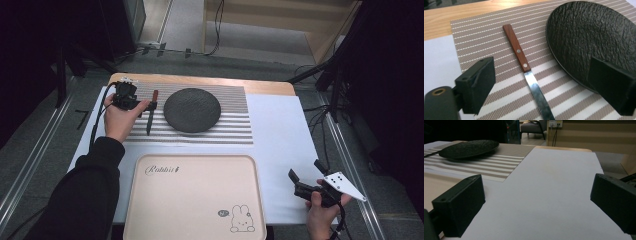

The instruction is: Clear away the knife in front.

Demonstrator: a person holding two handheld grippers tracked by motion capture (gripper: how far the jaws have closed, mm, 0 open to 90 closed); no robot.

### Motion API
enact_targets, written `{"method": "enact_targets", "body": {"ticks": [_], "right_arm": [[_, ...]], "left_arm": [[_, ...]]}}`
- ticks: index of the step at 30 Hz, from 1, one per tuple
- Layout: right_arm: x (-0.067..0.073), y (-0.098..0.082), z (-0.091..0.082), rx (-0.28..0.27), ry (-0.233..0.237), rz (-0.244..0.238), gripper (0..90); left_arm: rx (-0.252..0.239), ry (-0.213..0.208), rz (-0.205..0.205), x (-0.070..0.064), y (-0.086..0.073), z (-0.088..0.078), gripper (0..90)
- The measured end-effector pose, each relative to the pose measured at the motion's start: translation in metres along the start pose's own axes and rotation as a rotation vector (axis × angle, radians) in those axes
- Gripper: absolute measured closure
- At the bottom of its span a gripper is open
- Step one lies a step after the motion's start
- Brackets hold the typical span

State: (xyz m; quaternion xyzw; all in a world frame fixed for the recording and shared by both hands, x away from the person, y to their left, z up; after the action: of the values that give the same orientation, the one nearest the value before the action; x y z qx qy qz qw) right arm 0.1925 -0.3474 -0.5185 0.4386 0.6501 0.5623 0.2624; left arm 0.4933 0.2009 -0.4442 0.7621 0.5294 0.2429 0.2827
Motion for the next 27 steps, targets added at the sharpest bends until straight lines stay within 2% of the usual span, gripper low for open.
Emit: {"method": "enact_targets", "body": {"ticks": [2,6,12,13,17,21,25,27], "right_arm": [[0.000,0.000,0.000,-0.004,0.000,0.002,0.0],[0.000,0.000,0.000,-0.003,0.001,0.004,0.0],[-0.001,0.000,0.000,-0.005,0.002,0.003,0.0],[-0.001,0.000,0.000,-0.005,0.002,0.004,0.0],[-0.001,0.000,0.000,-0.006,0.002,0.004,0.0],[-0.001,0.000,0.000,-0.005,0.002,0.003,0.0],[-0.001,0.000,0.000,-0.006,0.004,0.004,0.0],[-0.001,0.000,0.000,-0.006,0.004,0.004,0.0]], "left_arm": [[0.008,-0.001,-0.005,0.000,0.004,0.005,12.5],[0.051,0.023,-0.008,0.000,0.008,0.017,16.0],[0.094,0.032,-0.022,-0.003,0.010,0.030,26.0],[0.118,0.040,-0.020,-0.004,0.011,0.035,26.6],[0.141,0.042,-0.033,-0.003,0.012,0.041,32.0],[0.168,0.050,-0.017,-0.006,0.010,0.048,38.9],[0.173,0.059,-0.026,-0.006,0.009,0.052,49.5],[0.190,0.070,-0.015,-0.009,0.008,0.056,52.7]]}}
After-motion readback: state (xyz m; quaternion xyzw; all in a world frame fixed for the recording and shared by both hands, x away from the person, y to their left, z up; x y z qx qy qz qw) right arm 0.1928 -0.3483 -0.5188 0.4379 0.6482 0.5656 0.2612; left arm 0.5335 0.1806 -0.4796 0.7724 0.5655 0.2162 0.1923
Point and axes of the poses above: each handheld gripper's, and its own axes: z roughly forward along the jaws, y roughly out of its top, x roughly to its left, the point moved 1 cm from there along z, roughly forward along the jaws, and after that the axes turned 15 degrees about y, right-handed, at the moved point
